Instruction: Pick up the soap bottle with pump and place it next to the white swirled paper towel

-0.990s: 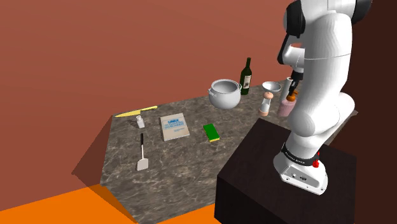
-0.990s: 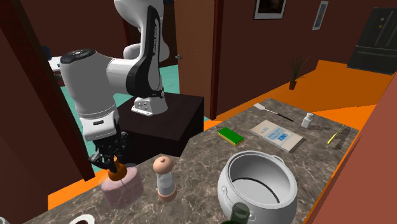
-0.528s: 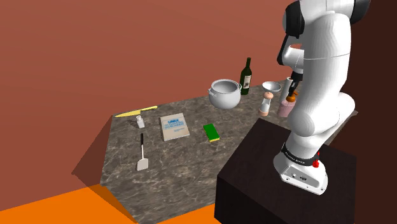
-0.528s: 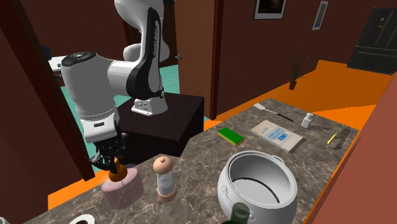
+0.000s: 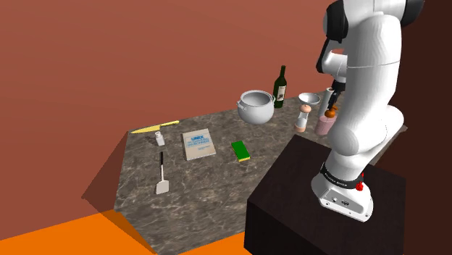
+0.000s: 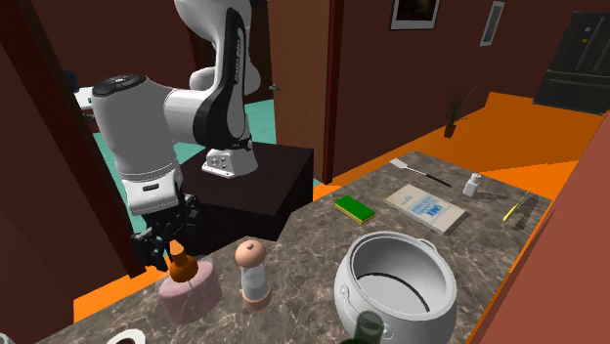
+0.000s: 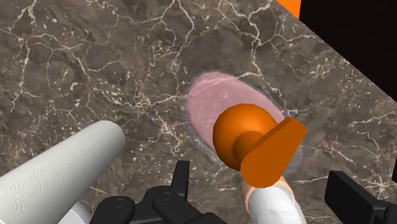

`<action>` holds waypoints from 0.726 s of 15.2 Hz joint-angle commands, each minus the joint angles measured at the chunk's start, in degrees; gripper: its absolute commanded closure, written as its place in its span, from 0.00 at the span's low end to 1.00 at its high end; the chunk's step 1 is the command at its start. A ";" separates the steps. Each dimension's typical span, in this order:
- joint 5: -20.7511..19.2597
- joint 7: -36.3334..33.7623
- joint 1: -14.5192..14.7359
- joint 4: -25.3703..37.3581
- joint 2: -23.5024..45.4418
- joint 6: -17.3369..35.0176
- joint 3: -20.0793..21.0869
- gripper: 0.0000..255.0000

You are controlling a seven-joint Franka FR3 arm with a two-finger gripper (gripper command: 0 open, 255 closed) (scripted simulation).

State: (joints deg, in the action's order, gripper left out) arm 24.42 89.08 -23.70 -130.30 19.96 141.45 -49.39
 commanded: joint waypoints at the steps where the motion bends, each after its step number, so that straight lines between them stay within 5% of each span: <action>1: -3.48 -2.36 2.17 0.13 -2.68 -1.93 -2.62 0.00; 3: -7.87 -5.36 4.75 0.47 -6.12 -4.37 -5.63 0.00; 11: -7.89 -5.38 4.71 0.47 -6.14 -4.36 -5.59 0.00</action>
